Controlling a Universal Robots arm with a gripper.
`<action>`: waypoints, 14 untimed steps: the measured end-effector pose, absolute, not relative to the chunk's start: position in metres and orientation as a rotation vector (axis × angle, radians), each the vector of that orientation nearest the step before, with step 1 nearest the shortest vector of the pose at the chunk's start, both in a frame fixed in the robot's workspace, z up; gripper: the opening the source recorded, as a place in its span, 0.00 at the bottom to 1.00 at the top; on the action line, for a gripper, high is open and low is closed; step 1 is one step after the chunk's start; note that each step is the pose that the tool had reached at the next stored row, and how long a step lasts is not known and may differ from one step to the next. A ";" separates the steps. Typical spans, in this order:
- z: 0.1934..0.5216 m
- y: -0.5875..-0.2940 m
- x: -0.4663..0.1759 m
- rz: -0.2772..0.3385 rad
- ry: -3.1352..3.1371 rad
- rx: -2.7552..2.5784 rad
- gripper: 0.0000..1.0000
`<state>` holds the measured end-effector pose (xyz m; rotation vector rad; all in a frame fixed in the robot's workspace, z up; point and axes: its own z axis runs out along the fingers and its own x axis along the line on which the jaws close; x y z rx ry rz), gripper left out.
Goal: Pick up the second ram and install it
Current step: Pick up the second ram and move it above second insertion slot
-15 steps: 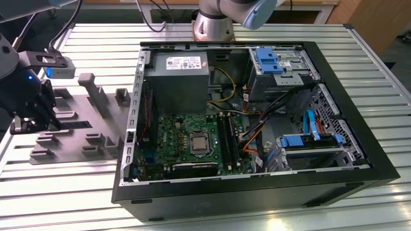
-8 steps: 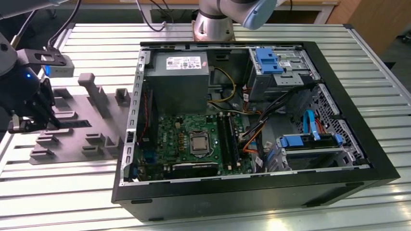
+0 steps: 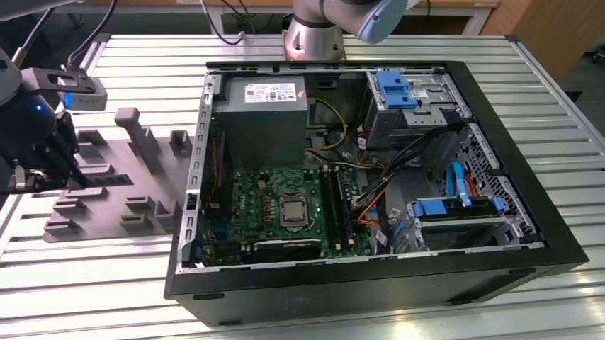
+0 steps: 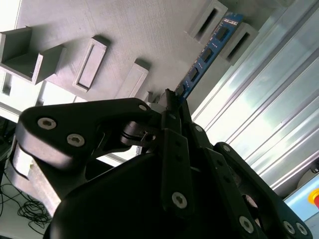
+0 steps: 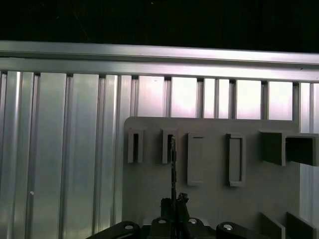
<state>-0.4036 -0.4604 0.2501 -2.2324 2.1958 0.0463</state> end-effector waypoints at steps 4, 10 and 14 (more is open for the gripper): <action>0.253 -0.460 -0.404 0.046 2.196 -2.232 0.15; 0.257 -0.460 -0.404 0.046 2.196 -2.232 0.15; 0.260 -0.460 -0.404 0.046 2.196 -2.232 0.15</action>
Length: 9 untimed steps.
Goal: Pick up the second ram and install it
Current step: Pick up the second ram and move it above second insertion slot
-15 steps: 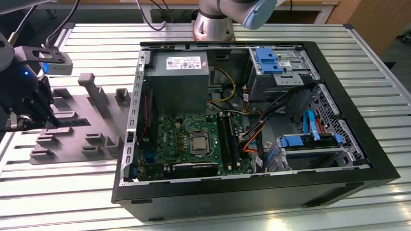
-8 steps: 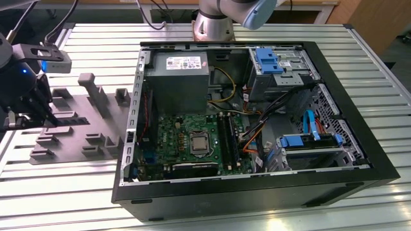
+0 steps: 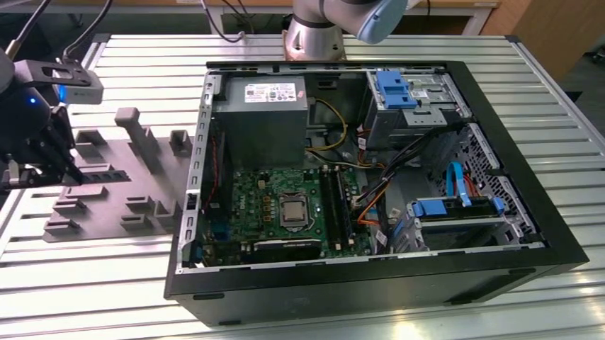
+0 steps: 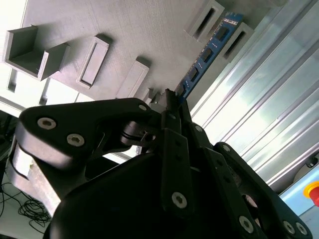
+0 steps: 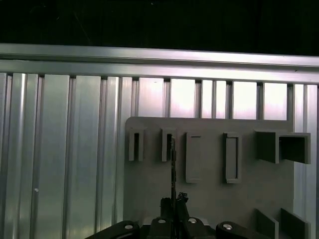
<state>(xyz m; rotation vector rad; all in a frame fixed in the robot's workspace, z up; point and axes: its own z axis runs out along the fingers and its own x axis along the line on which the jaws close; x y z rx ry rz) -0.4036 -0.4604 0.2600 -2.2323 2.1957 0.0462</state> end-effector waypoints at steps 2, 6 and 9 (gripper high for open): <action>0.262 -0.460 -0.404 0.046 2.196 -2.232 0.15; 0.264 -0.460 -0.404 0.046 2.196 -2.232 0.15; 0.267 -0.460 -0.404 0.046 2.196 -2.232 0.15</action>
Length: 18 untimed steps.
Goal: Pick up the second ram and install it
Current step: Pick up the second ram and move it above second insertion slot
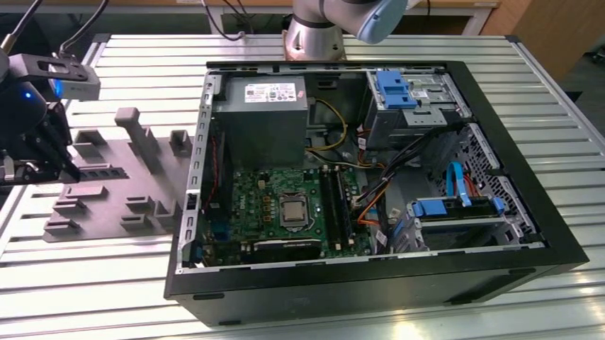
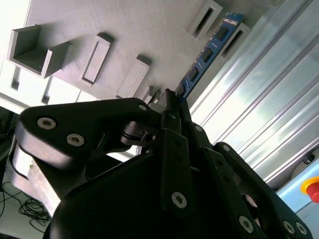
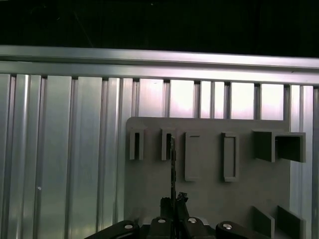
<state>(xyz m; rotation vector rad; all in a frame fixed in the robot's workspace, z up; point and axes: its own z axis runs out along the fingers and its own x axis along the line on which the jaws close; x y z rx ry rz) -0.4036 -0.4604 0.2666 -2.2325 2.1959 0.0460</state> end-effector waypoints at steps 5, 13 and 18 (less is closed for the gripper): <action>0.270 -0.460 -0.404 0.046 2.196 -2.233 0.15; 0.275 -0.460 -0.404 0.045 2.196 -2.233 0.15; 0.279 -0.460 -0.404 0.044 2.197 -2.234 0.15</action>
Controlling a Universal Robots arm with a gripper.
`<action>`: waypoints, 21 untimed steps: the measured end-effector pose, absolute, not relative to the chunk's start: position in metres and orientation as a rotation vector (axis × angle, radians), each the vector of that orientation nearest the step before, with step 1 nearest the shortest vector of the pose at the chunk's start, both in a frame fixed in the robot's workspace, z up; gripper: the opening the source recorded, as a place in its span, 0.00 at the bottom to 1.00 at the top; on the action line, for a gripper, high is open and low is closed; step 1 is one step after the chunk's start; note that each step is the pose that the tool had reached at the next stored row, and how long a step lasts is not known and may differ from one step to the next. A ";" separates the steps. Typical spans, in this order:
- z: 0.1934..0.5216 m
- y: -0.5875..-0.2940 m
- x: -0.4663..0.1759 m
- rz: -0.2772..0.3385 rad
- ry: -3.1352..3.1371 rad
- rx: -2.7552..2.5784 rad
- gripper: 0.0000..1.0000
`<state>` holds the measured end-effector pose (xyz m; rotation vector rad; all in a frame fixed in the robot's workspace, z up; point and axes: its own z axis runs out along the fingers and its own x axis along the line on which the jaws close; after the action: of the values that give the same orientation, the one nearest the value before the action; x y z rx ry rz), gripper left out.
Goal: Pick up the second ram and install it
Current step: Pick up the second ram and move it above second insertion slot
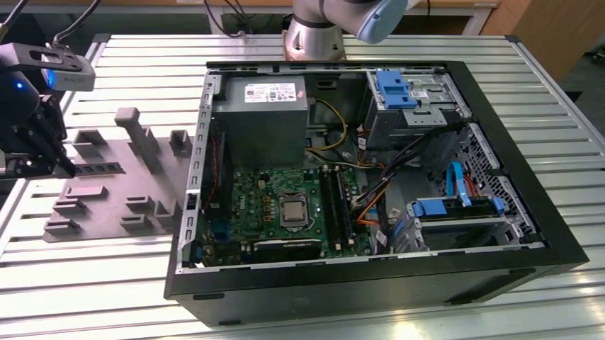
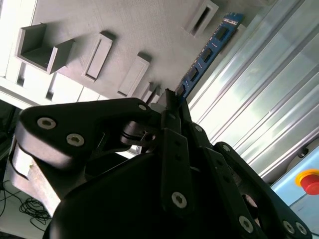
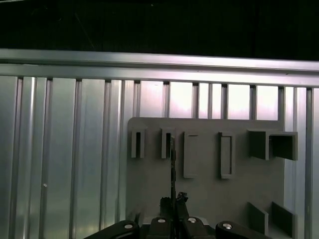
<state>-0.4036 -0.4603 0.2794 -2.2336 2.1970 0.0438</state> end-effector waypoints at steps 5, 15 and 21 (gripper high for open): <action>0.284 -0.460 -0.404 0.042 2.198 -2.234 0.15; 0.295 -0.460 -0.404 0.041 2.198 -2.235 0.15; 0.302 -0.460 -0.404 0.040 2.200 -2.234 0.15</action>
<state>-0.4036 -0.4601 0.3022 -2.2335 2.2001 0.0403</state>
